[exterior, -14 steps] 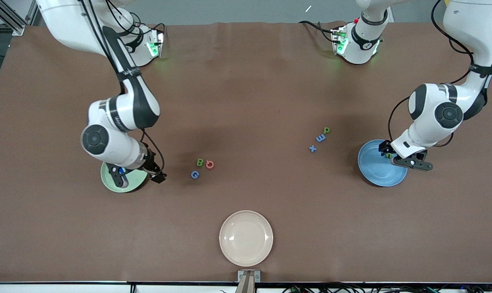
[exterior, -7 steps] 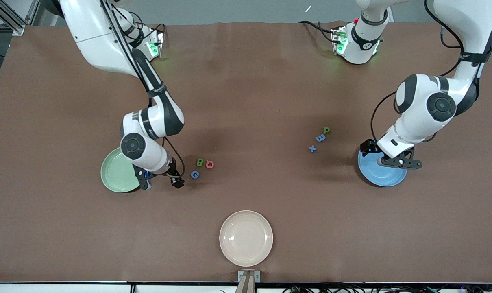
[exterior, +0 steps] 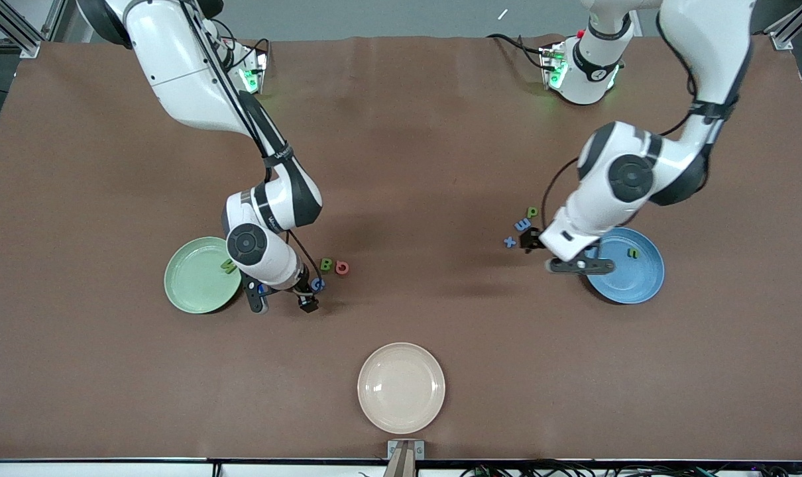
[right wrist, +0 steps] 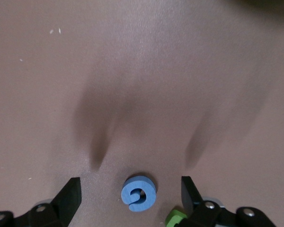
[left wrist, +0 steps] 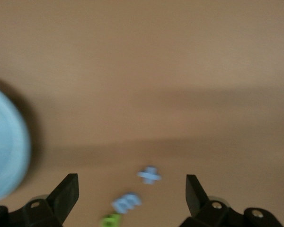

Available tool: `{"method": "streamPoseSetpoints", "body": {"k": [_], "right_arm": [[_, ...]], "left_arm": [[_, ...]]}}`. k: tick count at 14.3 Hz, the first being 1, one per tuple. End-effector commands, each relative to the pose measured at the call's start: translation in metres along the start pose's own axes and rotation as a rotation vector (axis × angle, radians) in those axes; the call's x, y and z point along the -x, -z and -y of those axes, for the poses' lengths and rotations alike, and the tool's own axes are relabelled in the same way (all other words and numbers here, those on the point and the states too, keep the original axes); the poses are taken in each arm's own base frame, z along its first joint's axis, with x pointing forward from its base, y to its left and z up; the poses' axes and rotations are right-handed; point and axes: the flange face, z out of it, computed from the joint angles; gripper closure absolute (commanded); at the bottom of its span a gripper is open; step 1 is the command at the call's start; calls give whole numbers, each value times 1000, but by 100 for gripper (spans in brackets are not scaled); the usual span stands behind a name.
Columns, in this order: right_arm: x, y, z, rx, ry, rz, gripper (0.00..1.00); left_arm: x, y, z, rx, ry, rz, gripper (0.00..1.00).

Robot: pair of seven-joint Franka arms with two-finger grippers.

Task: Sort upper and lower case letters into plates
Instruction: 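Grasp the x with the left gripper while the right gripper grasps c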

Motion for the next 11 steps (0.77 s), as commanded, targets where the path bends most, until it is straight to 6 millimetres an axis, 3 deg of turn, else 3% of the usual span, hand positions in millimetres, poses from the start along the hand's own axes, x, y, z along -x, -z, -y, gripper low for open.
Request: {"method": "streamPoseSetpoints", "body": {"k": [1, 9, 11], "right_arm": [[7, -10, 3, 11, -4, -19, 20], [11, -16, 1, 20, 4, -27, 49], [12, -17, 1, 21, -11, -26, 50]], "left_arm": [[-9, -26, -37, 26, -3, 41, 1], [7, -79, -30, -72, -93, 89, 5], [12, -87, -25, -73, -88, 99, 5]]}}
